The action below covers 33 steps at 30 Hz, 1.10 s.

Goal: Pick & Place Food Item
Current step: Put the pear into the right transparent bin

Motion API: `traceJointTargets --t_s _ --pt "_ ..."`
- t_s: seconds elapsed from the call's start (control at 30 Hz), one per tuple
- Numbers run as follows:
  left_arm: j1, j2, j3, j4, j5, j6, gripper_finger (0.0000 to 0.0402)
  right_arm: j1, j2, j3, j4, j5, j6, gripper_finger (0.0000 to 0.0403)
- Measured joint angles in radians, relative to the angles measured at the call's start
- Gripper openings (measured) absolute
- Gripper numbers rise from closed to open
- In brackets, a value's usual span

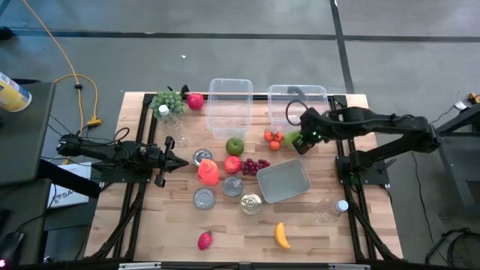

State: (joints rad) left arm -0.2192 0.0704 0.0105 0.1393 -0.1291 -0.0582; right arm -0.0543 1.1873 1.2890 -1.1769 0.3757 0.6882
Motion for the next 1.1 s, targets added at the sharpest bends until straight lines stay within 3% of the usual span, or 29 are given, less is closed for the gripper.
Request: traceJointTargets --t_s 0.2,0.57,0.77,0.93,1.1 --pt "0.0 0.0 0.0 -0.006 0.002 -0.002 0.0 -0.072 0.0 0.066 0.149 0.132 -0.204 0.0002" --pt "0.0 0.0 0.0 -0.007 0.002 -0.002 0.0 -0.362 0.077 0.038 0.222 0.116 -0.239 0.0002" --pt "0.0 0.0 0.0 -0.006 0.002 -0.012 0.0 -0.387 0.136 0.038 0.272 0.091 -0.248 0.0002" --pt "0.0 0.0 0.0 -0.006 0.002 -0.135 0.0 -0.387 0.163 0.036 0.295 0.09 -0.334 0.0005" --pt "0.0 0.0 0.0 -0.006 0.002 -0.152 0.0 -0.378 0.151 0.036 0.36 0.091 -0.353 0.005"
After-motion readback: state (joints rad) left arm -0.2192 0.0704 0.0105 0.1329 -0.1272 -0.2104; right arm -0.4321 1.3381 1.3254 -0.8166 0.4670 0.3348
